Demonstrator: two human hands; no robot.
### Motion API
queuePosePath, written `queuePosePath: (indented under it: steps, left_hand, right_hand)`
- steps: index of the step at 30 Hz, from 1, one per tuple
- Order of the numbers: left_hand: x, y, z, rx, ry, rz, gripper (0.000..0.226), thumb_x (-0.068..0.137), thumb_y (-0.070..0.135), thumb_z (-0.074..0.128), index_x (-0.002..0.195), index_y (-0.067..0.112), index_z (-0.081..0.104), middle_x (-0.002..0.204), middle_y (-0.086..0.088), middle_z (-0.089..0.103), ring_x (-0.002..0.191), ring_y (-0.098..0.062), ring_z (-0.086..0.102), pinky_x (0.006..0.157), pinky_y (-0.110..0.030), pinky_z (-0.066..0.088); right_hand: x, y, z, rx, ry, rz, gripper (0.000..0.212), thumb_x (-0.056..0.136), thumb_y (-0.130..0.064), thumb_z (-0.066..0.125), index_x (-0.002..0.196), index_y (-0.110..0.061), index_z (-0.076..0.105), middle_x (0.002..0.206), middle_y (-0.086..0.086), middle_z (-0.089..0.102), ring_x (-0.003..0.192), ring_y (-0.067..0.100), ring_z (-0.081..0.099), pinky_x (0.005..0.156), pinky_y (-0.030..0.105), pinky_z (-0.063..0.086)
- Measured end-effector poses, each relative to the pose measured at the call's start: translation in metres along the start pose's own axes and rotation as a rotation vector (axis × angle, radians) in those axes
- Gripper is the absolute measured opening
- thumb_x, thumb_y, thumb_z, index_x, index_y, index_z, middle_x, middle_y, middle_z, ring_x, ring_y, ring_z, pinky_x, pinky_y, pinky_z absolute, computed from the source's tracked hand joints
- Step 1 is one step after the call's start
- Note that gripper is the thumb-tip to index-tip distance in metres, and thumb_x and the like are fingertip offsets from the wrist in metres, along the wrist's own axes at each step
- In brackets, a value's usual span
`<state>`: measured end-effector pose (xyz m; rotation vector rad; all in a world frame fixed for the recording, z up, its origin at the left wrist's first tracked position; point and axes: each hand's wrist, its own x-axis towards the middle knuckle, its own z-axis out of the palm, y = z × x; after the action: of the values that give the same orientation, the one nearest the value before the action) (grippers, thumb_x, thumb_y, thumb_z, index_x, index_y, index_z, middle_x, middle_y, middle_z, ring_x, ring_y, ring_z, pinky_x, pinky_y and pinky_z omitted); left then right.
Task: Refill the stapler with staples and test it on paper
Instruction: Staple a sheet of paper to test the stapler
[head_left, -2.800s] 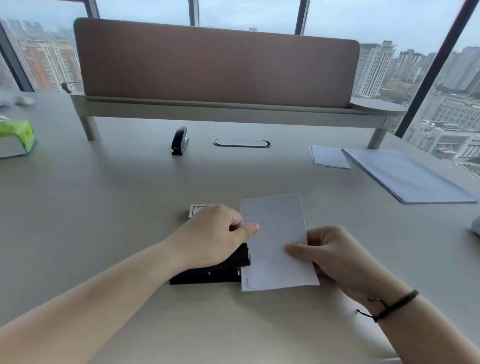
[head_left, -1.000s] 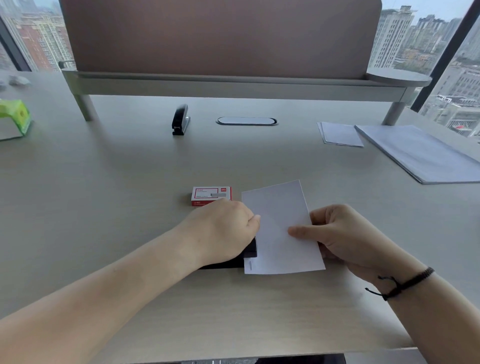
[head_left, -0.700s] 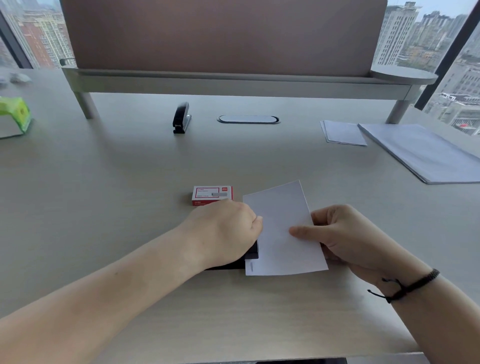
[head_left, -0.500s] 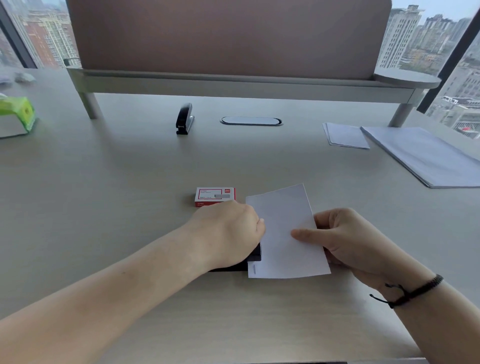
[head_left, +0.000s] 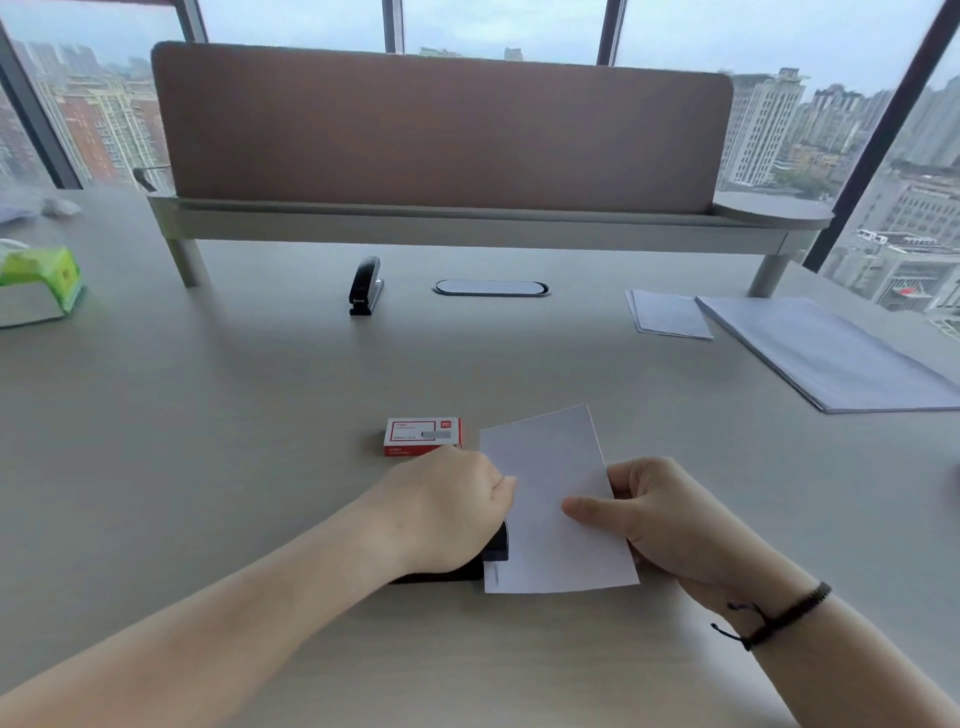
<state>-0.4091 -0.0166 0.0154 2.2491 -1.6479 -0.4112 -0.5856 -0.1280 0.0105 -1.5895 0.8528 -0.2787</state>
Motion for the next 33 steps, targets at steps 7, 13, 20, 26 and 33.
queuePosePath:
  steps: [7, 13, 20, 26, 33]
  left_hand:
    - [-0.008, -0.011, -0.01, -0.4, 0.299, -0.016, 0.053, 0.1, 0.04, 0.045, 0.059, 0.01, 0.029, 0.048, 0.008, 0.021, 0.044, -0.009, 0.019, 0.055, -0.033, 0.03]
    - [-0.016, -0.018, -0.013, -0.491, 0.409, 0.15, 0.034, 0.097, 0.037, 0.054, 0.076, 0.01, 0.055, 0.055, 0.0, 0.042, 0.05, -0.01, 0.038, 0.053, -0.031, 0.036]
    - [-0.006, -0.035, -0.035, -0.088, 0.6, 0.538, 0.022, 0.087, 0.026, 0.069, 0.109, 0.028, 0.065, 0.095, 0.015, 0.062, 0.068, -0.001, 0.052, 0.059, -0.023, 0.05]
    - [-0.004, -0.057, -0.042, -0.151, 0.736, 0.584, 0.013, 0.091, 0.014, 0.063, 0.09, 0.009, 0.075, 0.089, 0.001, 0.063, 0.07, -0.004, 0.054, 0.058, -0.03, 0.048]
    - [-0.01, -0.06, -0.043, -0.563, 0.698, 0.349, 0.009, 0.084, 0.027, 0.067, 0.081, 0.02, 0.072, 0.086, 0.002, 0.064, 0.068, -0.017, 0.061, 0.062, -0.023, 0.048]
  right_hand:
    - [-0.005, 0.003, -0.004, 0.048, 0.056, -0.04, 0.011, 0.089, -0.007, 0.07, 0.09, -0.003, 0.08, 0.091, 0.013, 0.081, 0.082, 0.029, 0.078, 0.071, 0.034, 0.062]
    - [-0.001, -0.009, -0.03, 0.158, 0.127, -0.094, 0.014, 0.088, -0.006, 0.068, 0.094, 0.001, 0.078, 0.098, 0.018, 0.079, 0.086, 0.032, 0.077, 0.066, 0.029, 0.06]
    - [0.027, -0.048, -0.022, 0.249, -0.018, -0.131, 0.014, 0.086, -0.007, 0.069, 0.092, 0.0, 0.079, 0.103, 0.017, 0.078, 0.088, 0.026, 0.076, 0.08, 0.032, 0.061]
    - [0.056, -0.073, 0.002, 0.264, -0.169, -0.1, 0.016, 0.088, -0.006, 0.067, 0.095, 0.004, 0.077, 0.099, 0.017, 0.079, 0.074, 0.02, 0.076, 0.058, 0.022, 0.058]
    - [0.069, -0.056, 0.012, 0.254, 0.081, -0.276, 0.062, 0.065, -0.062, 0.074, 0.098, -0.01, 0.079, 0.097, 0.01, 0.075, 0.074, 0.024, 0.065, 0.061, 0.037, 0.052]
